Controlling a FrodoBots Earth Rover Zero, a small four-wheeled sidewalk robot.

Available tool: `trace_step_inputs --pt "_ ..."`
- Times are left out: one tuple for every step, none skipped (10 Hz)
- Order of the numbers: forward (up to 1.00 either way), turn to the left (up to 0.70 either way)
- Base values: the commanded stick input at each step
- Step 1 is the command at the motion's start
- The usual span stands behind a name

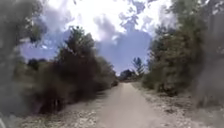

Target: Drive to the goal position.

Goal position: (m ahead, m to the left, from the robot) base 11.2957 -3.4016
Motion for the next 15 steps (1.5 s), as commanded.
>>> trace_step_inputs --pt "0.7 0.0" --pt "0.7 0.0" --pt "0.7 0.0" --pt "0.7 0.0" --pt "0.7 0.0" --pt "0.7 0.0" --pt "0.7 0.0" --pt "0.7 0.0" --pt "0.7 0.0" --pt "0.7 0.0" --pt "0.7 0.0" --pt "0.7 0.0" --pt "0.7 0.0" --pt "0.7 0.0" --pt "0.7 0.0"
